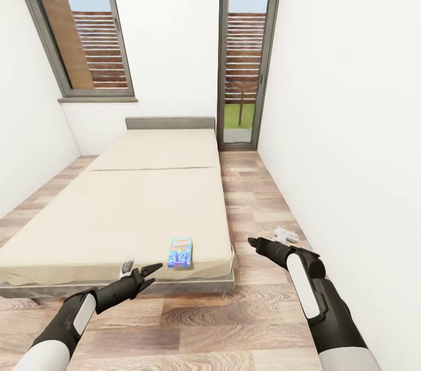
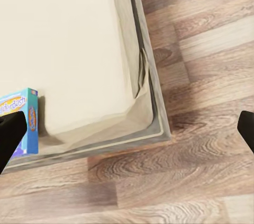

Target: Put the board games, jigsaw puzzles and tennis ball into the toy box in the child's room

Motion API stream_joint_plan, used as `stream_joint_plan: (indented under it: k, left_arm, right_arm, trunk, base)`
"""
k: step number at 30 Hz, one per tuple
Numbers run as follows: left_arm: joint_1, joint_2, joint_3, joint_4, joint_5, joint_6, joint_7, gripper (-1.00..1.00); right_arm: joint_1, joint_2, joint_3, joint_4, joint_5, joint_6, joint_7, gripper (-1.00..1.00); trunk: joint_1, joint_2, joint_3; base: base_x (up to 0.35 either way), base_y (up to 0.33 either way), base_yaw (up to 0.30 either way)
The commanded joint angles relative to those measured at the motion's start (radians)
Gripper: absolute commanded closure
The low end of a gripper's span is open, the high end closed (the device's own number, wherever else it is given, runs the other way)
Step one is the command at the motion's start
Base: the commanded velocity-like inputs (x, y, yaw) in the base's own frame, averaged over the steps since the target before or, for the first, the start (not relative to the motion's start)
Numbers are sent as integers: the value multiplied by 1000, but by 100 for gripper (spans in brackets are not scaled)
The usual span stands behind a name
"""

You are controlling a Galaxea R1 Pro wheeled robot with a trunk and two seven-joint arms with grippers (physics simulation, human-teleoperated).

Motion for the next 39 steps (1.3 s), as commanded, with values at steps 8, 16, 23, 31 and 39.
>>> stream_joint_plan:
  k: [8, 16, 23, 31, 39]
  left_arm:
    - [-1, 4, 0, 3, 75, 6, -11, -100]
    - [-1, 38, 1, 3, 92, 9, -14, -100]
    - [-1, 51, 0, 3, 124, 9, -15, -100]
    - [-1, 52, -1, 3, 131, 8, -42, -100]
    - [-1, 51, -1, 4, 130, 8, -50, -100]
  right_arm:
    - [-1, 1, 2, 1, -11, 4, -8, -100]
    - [-1, 0, 1, -17, -10, 6, -6, -100]
    - [19, 0, 4, -152, -13, 45, 16, -100]
    - [77, -1, 3, -243, -17, 89, 128, -100]
    - [82, -1, -9, -264, -62, 149, 333, -100]
  trunk:
    - [31, -57, -26]
    - [61, -113, -51]
    - [88, -162, -73]
    - [119, -218, -98]
    - [150, -274, -123]
  base:
    - [0, 0, 0]
    - [0, 0, 0]
    - [0, 0, 0]
    - [0, 0, 0]
    - [0, 0, 0]
